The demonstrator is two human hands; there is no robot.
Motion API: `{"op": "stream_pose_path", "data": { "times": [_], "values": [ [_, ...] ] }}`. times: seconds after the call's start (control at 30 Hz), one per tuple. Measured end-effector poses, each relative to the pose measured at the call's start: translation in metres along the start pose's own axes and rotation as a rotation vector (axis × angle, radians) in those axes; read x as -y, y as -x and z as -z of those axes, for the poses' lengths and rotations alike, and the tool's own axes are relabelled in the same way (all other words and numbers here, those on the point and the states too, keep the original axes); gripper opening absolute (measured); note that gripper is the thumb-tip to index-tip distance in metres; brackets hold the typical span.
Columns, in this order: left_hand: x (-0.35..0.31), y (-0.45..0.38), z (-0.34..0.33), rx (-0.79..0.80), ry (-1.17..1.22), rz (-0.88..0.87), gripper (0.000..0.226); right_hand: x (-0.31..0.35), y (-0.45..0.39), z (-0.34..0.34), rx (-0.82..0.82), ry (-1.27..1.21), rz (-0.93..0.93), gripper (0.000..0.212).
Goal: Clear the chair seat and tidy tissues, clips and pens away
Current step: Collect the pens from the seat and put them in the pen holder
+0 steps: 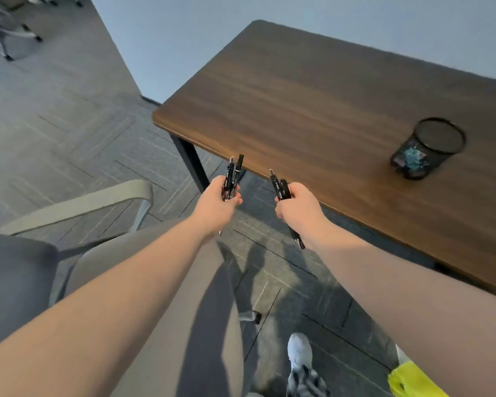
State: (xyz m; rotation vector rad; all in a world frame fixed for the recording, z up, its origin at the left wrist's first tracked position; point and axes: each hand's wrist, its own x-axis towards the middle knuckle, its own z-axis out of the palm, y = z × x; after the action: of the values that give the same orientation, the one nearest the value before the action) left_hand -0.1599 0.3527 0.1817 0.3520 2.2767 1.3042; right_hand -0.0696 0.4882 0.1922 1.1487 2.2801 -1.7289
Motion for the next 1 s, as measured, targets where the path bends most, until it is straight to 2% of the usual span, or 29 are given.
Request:
{"op": "stream_pose_path", "data": {
  "times": [0.07,0.2,0.37,0.6,1.0],
  "values": [
    [-0.026,-0.003,-0.022,0.051,-0.029,-0.058,0.012,-0.002,0.001,0.03,-0.058,-0.063,-0.016,0.019],
    [-0.08,-0.01,-0.064,0.121,-0.041,-0.144,0.014,-0.002,-0.001,0.086,-0.158,-0.195,-0.018,0.019],
    [-0.135,-0.025,-0.117,0.15,0.065,-0.157,0.019,0.004,-0.01,0.152,-0.185,-0.4,-0.002,0.024],
    [-0.2,-0.048,-0.179,0.265,0.273,-0.177,0.013,0.009,-0.033,0.234,-0.296,-0.515,0.053,0.023],
    [-0.263,-0.097,-0.259,0.357,0.351,-0.18,0.016,0.009,-0.085,0.312,-0.435,-0.621,0.07,0.027]
  ]
}}
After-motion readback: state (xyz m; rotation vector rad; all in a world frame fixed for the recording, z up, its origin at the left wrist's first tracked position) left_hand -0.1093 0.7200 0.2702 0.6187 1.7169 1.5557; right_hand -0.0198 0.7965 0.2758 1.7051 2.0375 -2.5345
